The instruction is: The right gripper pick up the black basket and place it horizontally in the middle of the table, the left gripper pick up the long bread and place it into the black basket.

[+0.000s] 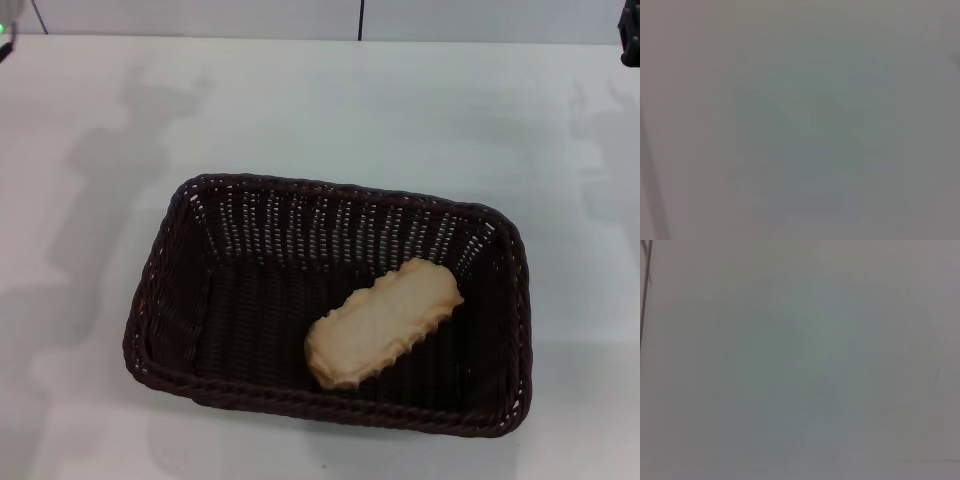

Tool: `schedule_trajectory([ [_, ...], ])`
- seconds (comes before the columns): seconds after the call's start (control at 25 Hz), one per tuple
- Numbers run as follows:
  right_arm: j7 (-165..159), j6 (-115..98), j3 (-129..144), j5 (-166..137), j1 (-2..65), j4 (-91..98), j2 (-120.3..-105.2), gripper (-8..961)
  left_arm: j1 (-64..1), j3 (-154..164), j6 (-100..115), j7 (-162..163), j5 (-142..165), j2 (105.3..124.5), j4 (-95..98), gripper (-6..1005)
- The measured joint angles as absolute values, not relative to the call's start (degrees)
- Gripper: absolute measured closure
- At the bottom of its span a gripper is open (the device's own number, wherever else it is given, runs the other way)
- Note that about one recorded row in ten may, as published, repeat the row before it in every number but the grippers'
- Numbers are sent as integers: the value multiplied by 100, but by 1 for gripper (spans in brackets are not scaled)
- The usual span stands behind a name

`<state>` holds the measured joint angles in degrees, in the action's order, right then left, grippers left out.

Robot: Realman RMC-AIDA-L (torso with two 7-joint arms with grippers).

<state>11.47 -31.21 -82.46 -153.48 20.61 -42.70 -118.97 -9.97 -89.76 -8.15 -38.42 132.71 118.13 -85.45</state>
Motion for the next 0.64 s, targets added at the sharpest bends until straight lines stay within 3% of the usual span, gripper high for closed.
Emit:
schedule_trajectory([
  [0.08, 1147, -3121, -8260, -15346, 2120, -4191, -11895, 545, -997, -8976, -815, -3841, 13271, 11813, -8545, 155],
  [0.2, 1145, -3176, -8333, -15346, 2239, -4013, -11894, 545, -1041, -8403, 2080, -3314, 13226, 11804, -7020, 156],
  [0.4, 1135, -3749, -8426, -15342, 2447, -3559, -11907, 545, -1407, -8280, 3728, -1757, 13485, 11788, -5535, 157],
  [0.52, 1044, -4359, -8428, -15242, 2462, -3358, -11916, 545, -2054, -8401, 5222, 1154, 14427, 11654, -3233, 157],
  [0.6, 865, -4817, -8429, -14995, 2461, -3169, -11917, 545, -2054, -8401, 5222, 1154, 14427, 11654, -3233, 157],
  [0.64, 865, -4817, -8429, -14995, 2461, -3169, -11917, 545, -2358, -8413, 5921, 2338, 14914, 11551, -2181, 157],
])
